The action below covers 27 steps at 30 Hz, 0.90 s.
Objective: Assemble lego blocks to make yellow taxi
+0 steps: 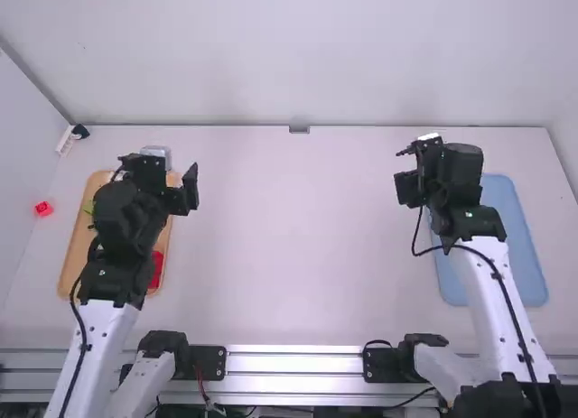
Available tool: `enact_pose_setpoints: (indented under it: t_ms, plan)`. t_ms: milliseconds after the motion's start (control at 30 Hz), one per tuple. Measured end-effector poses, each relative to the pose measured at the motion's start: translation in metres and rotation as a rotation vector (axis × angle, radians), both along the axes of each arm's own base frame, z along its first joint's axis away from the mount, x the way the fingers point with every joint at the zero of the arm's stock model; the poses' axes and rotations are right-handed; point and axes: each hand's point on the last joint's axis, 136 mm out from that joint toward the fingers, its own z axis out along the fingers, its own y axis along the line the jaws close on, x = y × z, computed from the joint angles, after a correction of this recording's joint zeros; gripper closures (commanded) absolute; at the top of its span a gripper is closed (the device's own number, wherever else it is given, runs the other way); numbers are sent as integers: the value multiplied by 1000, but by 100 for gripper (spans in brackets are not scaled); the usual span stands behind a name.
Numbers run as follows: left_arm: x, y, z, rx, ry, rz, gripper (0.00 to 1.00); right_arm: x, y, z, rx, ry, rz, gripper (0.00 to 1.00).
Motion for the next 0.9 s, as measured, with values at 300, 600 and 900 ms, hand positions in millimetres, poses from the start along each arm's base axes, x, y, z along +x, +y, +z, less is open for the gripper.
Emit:
enact_pose_setpoints:
  t_ms: [300,600,900]
  plan:
    - [-31,4,-12,-15,-111,29,46,-19,-1,19,139,-191,-89,43]
    - [-56,5,-68,-18,-103,34,67,-47,-1,28,240,-389,-121,65]
    - [-67,6,-110,-22,-101,36,83,-77,-1,-14,250,-384,-129,84]
